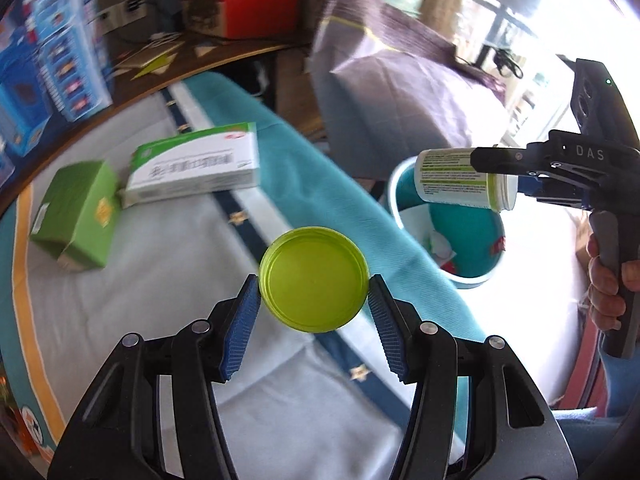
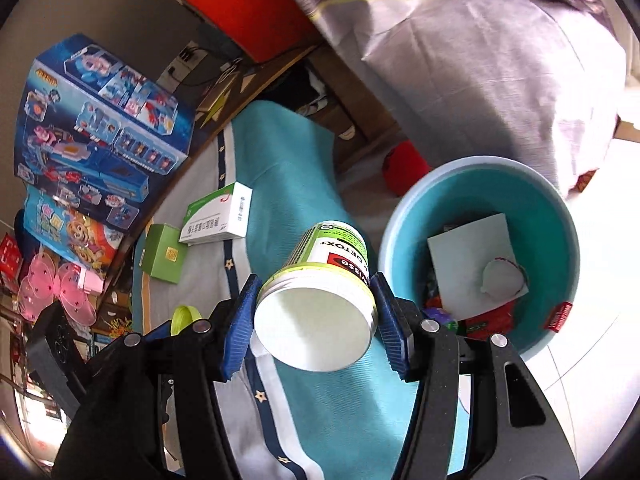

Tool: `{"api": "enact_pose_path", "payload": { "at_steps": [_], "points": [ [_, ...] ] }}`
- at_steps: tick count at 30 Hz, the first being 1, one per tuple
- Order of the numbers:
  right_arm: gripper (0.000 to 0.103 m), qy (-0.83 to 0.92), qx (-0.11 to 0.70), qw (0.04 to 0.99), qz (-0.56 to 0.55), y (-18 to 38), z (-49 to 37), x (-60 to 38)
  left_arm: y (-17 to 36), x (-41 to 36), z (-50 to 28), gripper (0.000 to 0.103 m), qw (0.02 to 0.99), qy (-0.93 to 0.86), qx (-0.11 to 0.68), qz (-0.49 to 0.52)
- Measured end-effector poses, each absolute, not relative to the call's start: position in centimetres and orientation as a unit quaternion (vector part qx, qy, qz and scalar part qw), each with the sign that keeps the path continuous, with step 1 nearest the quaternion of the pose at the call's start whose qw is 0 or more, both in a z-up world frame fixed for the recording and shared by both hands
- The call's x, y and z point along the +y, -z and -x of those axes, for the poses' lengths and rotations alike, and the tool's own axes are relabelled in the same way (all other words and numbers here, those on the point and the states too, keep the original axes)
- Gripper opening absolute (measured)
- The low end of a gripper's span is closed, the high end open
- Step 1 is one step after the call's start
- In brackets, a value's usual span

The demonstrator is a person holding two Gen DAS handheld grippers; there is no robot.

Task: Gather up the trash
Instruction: 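Carry the lid and pill bottle with both tools over the teal bin, then open both tools to drop the lid and bottle into the bin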

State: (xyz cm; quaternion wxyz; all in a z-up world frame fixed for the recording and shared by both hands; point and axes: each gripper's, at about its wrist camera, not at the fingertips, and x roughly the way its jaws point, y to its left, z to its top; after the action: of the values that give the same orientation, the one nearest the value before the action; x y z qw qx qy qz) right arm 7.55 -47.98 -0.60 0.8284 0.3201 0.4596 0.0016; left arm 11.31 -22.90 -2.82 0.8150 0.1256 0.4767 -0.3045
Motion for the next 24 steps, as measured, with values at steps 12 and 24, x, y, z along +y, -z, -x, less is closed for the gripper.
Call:
{"api": "enact_pose_path", "payload": {
  "at_steps": [12, 24],
  "points": [
    [0.053, 0.053, 0.454, 0.805, -0.377, 4.5, -2.4, -57.2, 4.7, -33.8, -9.1, 0.057, 0.774, 0.359, 0.483, -0.195],
    [0.053, 0.069, 0.469, 0.79, -0.389, 6.3, -1.1, -60.4, 6.7, -40.1, -8.7, 0.057, 0.747, 0.385, 0.496, -0.218]
  ]
}}
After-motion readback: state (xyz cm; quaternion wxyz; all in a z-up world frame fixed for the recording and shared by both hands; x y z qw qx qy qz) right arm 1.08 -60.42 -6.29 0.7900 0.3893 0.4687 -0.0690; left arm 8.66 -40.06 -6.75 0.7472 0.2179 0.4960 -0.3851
